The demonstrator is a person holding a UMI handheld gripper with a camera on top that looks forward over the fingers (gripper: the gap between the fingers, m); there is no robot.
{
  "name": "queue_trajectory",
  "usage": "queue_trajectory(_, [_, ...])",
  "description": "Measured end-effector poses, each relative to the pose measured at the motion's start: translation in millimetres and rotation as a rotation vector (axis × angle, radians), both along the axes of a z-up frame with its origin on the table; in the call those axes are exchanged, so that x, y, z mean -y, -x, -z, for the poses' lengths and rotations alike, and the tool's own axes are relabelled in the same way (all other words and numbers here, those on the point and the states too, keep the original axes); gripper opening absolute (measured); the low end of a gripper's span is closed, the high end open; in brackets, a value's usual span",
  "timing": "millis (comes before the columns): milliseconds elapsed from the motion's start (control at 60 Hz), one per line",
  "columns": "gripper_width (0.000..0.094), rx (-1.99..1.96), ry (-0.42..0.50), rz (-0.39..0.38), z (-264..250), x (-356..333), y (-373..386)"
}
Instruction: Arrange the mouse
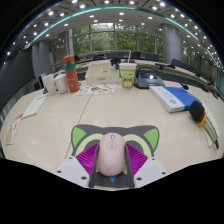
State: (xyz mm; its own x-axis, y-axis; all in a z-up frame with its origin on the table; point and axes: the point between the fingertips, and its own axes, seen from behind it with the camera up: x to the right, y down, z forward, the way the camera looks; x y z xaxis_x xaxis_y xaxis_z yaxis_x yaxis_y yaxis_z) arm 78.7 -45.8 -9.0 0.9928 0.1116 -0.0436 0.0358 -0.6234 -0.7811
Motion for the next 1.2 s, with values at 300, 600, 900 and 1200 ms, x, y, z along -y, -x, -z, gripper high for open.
queue_trajectory(300, [0.0854,0.036,-0.012,-0.001,-52,33,-5])
queue_trajectory(600, [0.0858,0.1,-0.119,0.069,-178,158,6])
queue_trajectory(900, [0.0855,0.117,-0.132,0.096,-220,283,23])
queue_trajectory(1200, [0.0854,0.165,-0.183,0.092,-242,317,25])
